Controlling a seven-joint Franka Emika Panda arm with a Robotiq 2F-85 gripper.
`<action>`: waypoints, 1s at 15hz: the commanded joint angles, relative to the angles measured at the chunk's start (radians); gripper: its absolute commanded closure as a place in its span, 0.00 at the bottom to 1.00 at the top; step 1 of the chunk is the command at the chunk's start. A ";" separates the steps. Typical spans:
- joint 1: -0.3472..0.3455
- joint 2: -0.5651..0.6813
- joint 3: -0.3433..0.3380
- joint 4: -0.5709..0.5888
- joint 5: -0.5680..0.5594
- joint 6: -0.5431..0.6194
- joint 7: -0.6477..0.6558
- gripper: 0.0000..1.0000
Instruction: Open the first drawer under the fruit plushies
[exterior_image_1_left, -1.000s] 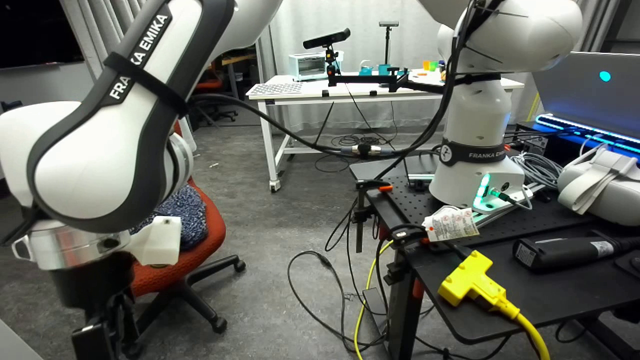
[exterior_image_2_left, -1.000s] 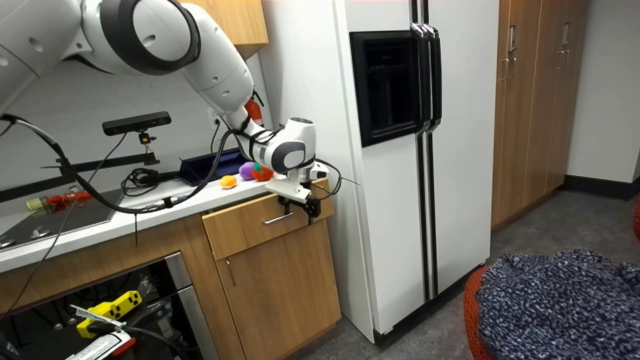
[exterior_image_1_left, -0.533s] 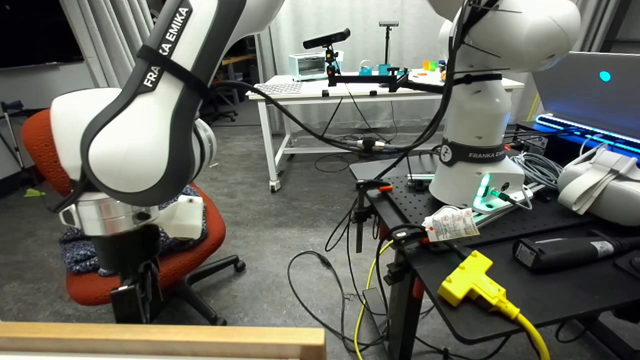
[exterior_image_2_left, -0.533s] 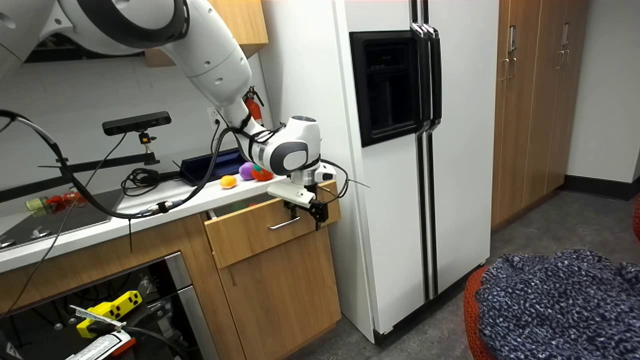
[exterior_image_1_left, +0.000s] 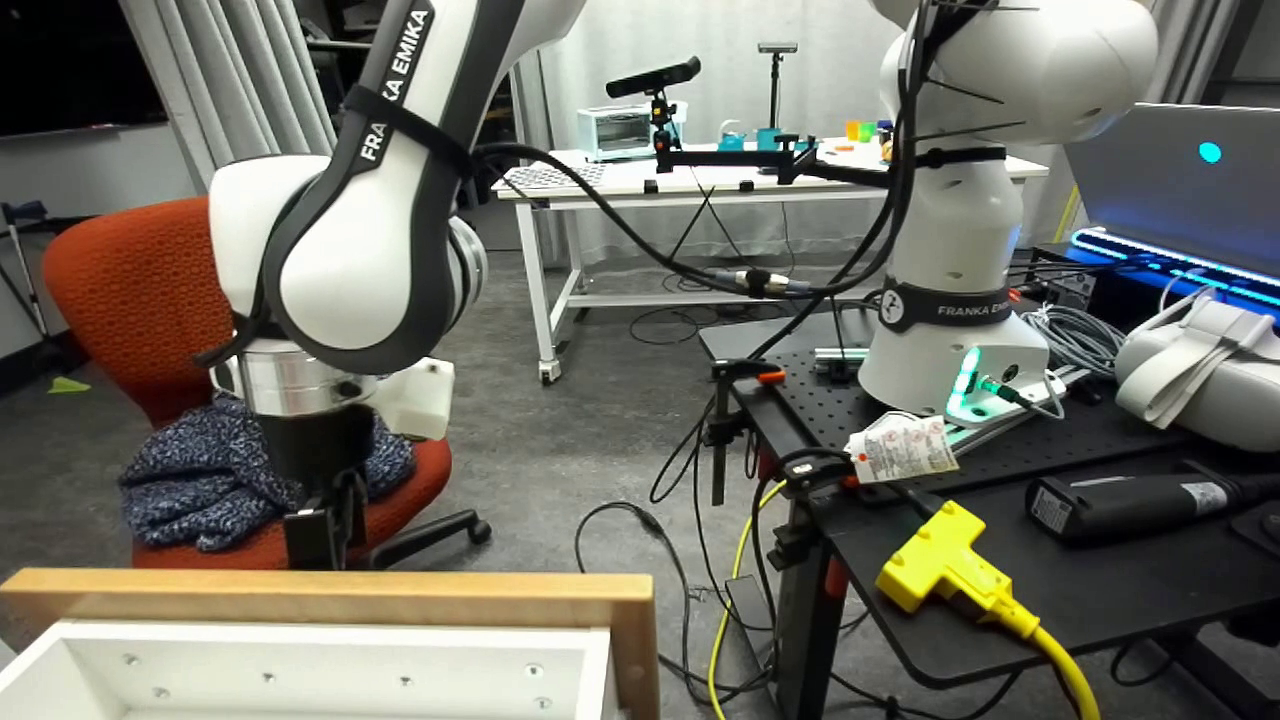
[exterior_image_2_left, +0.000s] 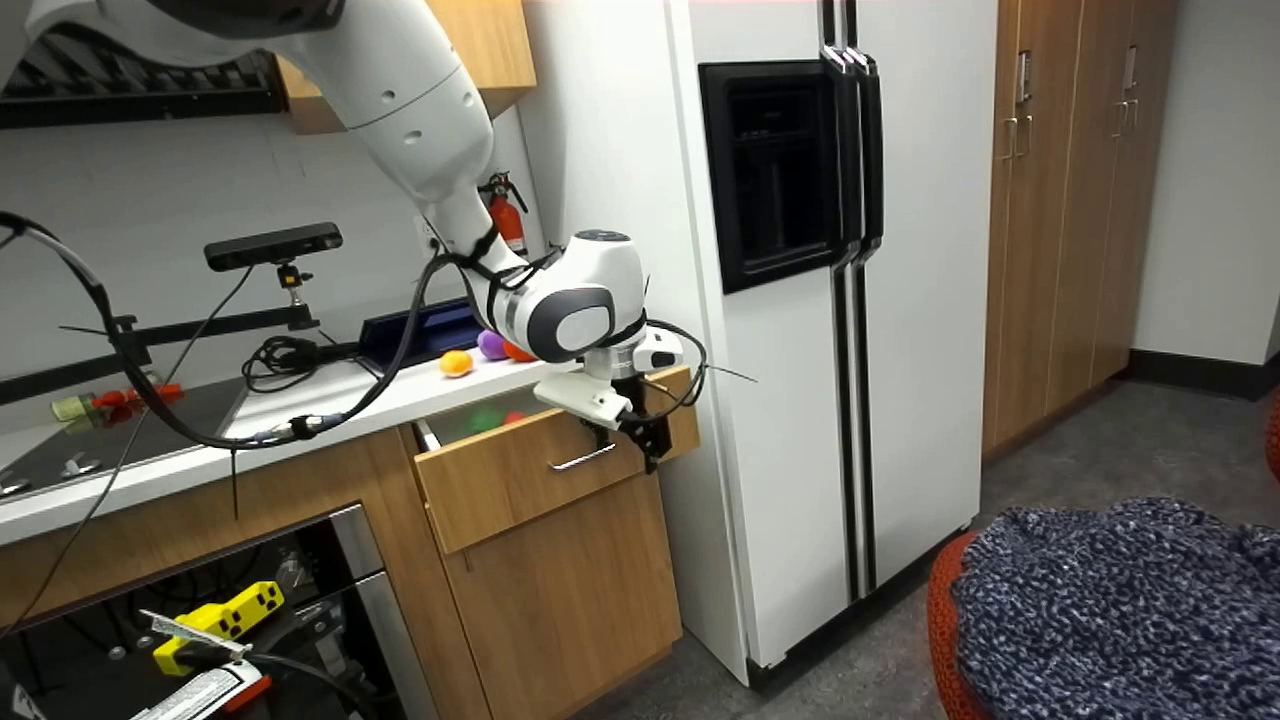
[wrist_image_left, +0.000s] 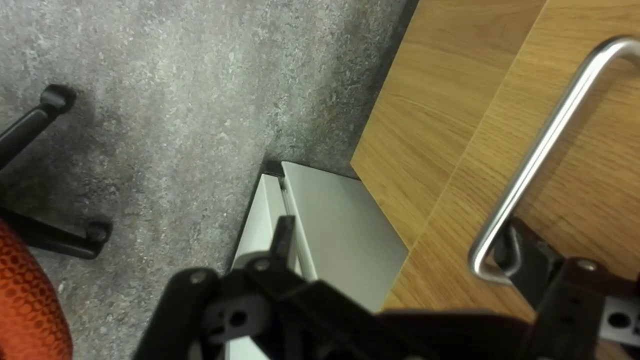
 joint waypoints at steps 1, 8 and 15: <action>0.015 -0.180 -0.082 -0.128 -0.077 0.017 0.055 0.00; 0.005 -0.234 -0.135 -0.222 -0.098 0.105 0.094 0.00; -0.104 -0.410 -0.044 -0.261 -0.053 0.089 0.027 0.00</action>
